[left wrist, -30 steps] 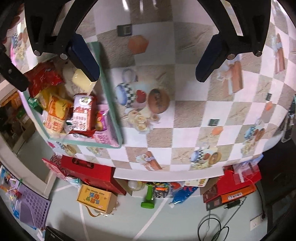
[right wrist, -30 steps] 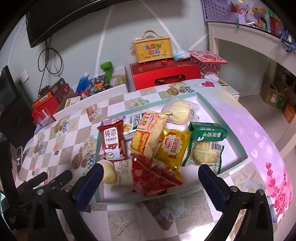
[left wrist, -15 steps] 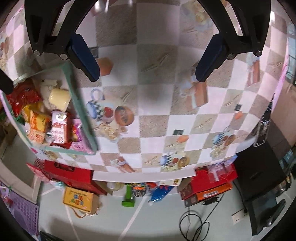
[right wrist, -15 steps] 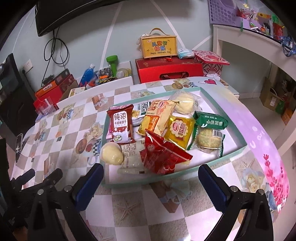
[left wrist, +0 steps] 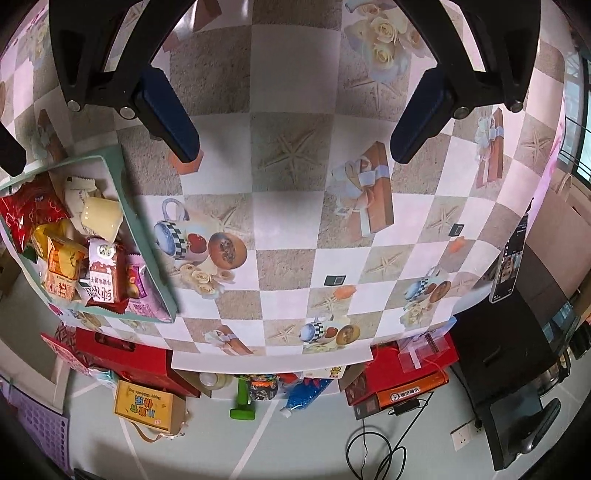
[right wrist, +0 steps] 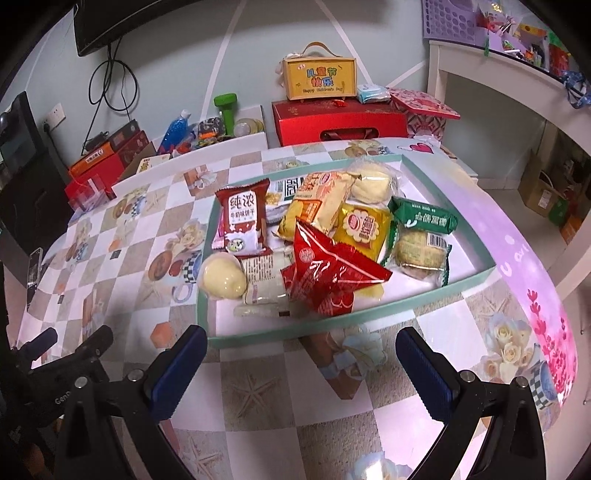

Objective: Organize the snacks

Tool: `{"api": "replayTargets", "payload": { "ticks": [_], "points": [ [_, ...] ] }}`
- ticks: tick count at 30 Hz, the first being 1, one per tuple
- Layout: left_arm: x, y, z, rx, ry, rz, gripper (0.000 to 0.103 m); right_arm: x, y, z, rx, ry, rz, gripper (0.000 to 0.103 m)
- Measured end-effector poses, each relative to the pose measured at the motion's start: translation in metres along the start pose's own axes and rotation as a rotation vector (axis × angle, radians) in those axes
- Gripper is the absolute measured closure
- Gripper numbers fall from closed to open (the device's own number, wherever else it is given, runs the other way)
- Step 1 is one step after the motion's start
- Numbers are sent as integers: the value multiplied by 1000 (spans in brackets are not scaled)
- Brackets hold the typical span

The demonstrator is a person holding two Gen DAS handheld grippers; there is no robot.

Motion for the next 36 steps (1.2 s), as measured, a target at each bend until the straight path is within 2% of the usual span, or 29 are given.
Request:
{"api": "replayTargets", "payload": {
  "ticks": [36],
  "points": [
    [6,-27,-4,62,6,-29,0,19,-27,-9,33,40,11,0]
  ]
}}
Point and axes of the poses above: each gripper's, at about its wrist camera, not at the fingertips, and y roughly against the way its jaws point, x to its left, z to its top, the point moved 6 cm from there along -y, roughly the way its jaws point, and after that the axes turned 15 degrees about -z, right-handed, at the moved point
